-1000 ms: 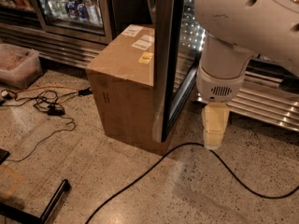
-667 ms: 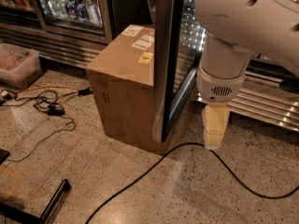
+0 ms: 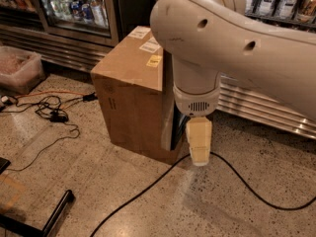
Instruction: Close left fridge door
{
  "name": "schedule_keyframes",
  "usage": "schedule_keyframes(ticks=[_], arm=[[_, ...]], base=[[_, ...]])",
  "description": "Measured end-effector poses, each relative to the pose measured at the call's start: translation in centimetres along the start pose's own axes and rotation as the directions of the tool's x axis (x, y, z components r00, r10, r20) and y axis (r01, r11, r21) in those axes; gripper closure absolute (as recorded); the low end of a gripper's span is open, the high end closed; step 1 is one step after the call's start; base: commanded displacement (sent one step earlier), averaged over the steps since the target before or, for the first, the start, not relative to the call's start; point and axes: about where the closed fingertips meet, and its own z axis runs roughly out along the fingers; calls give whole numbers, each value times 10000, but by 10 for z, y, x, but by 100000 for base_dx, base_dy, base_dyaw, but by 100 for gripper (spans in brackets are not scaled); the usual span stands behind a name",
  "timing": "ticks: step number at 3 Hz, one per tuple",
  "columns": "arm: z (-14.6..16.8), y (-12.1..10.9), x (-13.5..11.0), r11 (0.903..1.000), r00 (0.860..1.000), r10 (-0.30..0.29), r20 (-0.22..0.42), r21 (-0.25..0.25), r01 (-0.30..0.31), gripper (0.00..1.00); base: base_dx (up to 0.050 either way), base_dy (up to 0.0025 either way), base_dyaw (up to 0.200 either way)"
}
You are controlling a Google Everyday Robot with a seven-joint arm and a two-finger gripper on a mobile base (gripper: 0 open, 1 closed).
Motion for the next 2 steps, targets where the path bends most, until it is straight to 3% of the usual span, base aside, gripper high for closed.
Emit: schedule_keyframes(ticks=[1,2], arm=[[0,0,0,10000,10000,0,0,0,0,0],[0,0,0,10000,10000,0,0,0,0,0]], base=[[-4800,0,-1],[-1,1,19391]])
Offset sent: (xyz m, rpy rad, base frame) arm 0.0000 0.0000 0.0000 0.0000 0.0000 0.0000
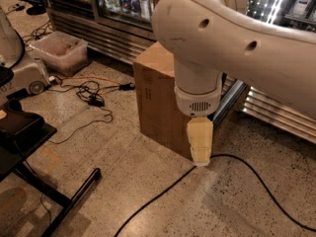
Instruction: Close left fridge door
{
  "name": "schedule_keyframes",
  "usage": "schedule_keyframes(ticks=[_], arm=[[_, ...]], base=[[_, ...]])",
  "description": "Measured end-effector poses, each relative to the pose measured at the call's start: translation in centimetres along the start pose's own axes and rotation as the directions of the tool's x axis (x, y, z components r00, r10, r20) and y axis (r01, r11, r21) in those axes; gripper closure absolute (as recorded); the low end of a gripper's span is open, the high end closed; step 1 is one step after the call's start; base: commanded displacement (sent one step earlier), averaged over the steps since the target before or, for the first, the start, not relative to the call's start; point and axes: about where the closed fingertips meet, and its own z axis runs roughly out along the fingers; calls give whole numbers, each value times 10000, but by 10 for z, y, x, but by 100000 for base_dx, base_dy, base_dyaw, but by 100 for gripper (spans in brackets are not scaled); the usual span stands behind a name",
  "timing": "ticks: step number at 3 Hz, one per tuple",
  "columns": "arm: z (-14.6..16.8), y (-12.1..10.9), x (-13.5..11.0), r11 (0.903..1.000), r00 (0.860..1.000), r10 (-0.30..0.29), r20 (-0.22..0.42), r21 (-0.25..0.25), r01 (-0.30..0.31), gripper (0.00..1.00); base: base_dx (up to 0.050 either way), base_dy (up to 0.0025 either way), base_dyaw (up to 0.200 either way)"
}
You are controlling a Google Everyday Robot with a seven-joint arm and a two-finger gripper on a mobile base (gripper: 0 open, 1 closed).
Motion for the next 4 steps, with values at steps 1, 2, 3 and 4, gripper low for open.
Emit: schedule_keyframes(ticks=[1,2,3,4], arm=[[0,0,0,10000,10000,0,0,0,0,0],[0,0,0,10000,10000,0,0,0,0,0],[0,0,0,10000,10000,0,1,1,0,0],[0,0,0,10000,10000,1,0,2,-1,0]], base=[[4532,200,8188],[4339,-210,-9873],[4192,226,10800],[0,0,0]])
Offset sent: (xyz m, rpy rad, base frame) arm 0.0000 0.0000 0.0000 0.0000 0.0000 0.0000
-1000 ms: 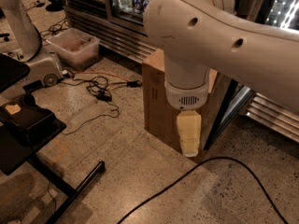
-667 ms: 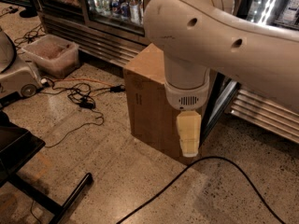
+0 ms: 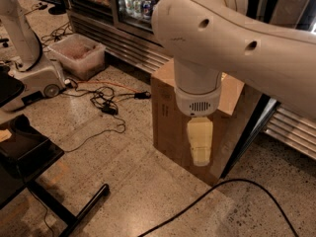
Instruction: Close left fridge door
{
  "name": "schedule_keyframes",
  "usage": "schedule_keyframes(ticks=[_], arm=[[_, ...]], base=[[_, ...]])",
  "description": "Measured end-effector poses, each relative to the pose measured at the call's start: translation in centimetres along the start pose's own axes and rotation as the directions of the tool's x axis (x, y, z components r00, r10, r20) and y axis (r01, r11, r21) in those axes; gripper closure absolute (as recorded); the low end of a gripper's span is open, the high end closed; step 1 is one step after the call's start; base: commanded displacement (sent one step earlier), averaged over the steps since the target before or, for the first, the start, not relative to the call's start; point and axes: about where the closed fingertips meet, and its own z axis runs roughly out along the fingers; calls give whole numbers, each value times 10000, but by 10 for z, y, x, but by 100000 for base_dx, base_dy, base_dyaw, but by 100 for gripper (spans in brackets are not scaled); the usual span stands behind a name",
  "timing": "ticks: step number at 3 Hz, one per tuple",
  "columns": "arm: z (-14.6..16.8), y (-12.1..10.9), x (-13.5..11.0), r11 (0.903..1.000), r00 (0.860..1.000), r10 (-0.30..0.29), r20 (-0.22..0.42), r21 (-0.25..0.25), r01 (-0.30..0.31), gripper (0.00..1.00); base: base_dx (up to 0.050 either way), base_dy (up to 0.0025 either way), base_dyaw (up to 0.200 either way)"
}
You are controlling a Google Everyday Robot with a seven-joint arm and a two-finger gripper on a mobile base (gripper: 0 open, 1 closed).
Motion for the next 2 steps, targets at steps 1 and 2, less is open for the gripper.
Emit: schedule_keyframes(ticks=[1,2], arm=[[-15,-23,2,9998,9996,201,-176,13,-201,0],[-26,-76,11,9981,9975,592,-381,-125,-597,0]], base=[[0,0,0],[0,0,0]])
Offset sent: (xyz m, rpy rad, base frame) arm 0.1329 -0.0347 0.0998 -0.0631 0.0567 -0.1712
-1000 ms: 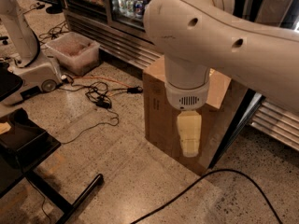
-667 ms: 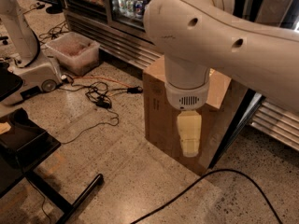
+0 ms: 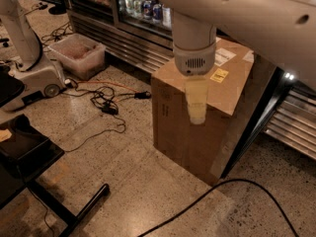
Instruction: Close left fridge door
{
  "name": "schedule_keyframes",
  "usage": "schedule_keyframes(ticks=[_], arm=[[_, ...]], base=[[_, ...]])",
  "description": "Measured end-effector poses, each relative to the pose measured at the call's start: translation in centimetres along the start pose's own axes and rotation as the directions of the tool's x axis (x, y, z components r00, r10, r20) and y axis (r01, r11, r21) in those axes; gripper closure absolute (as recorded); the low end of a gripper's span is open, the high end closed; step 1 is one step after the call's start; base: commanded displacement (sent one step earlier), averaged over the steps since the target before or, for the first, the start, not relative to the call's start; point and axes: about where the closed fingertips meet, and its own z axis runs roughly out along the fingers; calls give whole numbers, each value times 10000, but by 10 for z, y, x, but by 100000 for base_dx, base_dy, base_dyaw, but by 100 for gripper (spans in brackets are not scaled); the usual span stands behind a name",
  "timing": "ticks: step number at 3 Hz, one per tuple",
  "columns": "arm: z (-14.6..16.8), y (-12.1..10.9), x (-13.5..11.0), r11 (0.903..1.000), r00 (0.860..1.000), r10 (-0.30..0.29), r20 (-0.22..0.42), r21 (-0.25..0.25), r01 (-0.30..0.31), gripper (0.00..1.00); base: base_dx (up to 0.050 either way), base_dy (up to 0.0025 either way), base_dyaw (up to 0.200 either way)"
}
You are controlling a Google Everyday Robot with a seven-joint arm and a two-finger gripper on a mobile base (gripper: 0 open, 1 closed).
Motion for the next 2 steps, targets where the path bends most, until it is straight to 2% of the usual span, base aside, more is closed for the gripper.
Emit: schedule_keyframes(ticks=[1,2], arm=[[-29,-51,0,9974,9984,429,366,567,-450,0],[-50,-69,-3,9897,9937,602,946,1241,-718,0]], base=[[0,0,0],[0,0,0]])
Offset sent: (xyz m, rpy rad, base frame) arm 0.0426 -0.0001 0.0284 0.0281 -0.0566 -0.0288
